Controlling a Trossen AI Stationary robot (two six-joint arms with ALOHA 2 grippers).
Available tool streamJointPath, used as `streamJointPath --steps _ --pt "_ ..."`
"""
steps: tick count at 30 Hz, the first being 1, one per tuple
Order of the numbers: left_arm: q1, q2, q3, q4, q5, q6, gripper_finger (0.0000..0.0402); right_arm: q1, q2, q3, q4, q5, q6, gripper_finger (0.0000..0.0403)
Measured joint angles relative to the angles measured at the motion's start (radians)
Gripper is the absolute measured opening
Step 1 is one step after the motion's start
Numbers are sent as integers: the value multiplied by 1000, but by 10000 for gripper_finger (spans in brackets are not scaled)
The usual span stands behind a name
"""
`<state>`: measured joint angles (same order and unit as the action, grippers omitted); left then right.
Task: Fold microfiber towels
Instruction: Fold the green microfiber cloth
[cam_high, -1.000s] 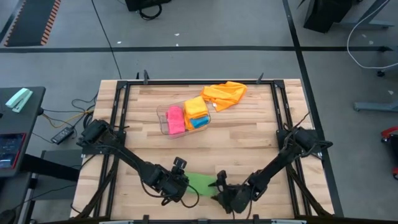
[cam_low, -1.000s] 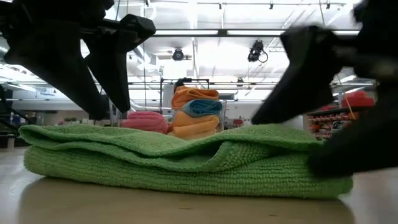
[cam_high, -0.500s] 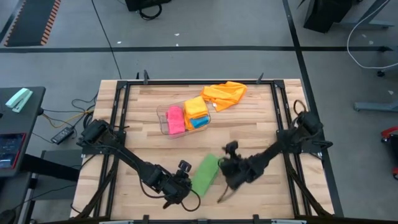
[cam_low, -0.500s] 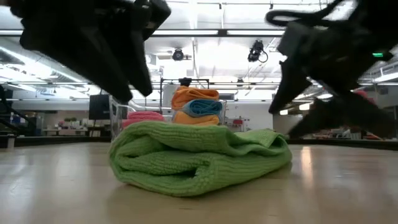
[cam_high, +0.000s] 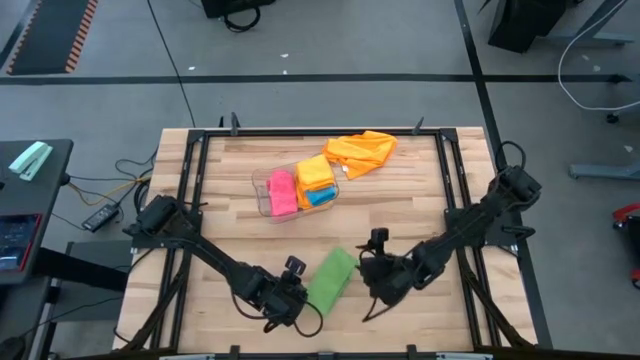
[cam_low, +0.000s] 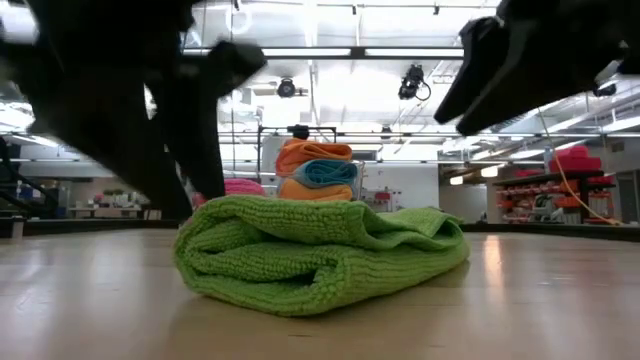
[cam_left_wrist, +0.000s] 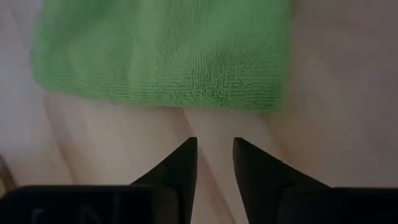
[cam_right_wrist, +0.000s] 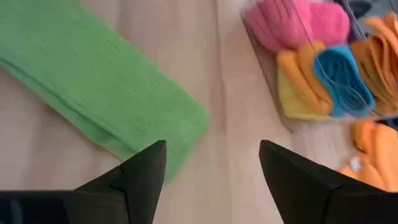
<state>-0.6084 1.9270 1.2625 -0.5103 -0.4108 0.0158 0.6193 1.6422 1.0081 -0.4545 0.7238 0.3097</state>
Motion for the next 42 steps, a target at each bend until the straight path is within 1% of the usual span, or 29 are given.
streamJointPath --steps 4,7,11,14,16,18,22,26,30,34,35,38,42 --pt "6 50 -7 47 4 -1 110 45 15 0 81 -7 31 262" --pt "6 77 -7 127 21 6 109 70 17 0 119 -50 87 262" --pt "2 96 -7 276 54 67 102 101 17 0 174 -94 188 261" --pt "2 113 -7 399 65 99 96 129 33 0 260 -118 206 261" --pt "9 140 -4 492 73 110 91 153 64 0 323 -121 174 261" --pt "11 164 -6 521 75 127 86 175 114 0 427 -127 123 261" --pt "12 175 -6 527 74 138 77 211 219 8 546 -130 38 261" --pt "3 175 -6 526 74 136 69 224 299 15 624 -122 -70 261" --pt "2 175 -6 522 74 137 62 206 382 68 617 -114 -171 261" --pt "2 175 -6 515 75 127 57 190 451 150 570 -37 -295 261" --pt "2 175 -6 510 75 127 55 188 463 168 543 -21 -309 261" --pt "-3 174 -5 500 74 127 53 179 483 200 496 -22 -321 256" --pt "-12 173 -5 492 68 128 53 180 492 209 498 -52 -322 241"
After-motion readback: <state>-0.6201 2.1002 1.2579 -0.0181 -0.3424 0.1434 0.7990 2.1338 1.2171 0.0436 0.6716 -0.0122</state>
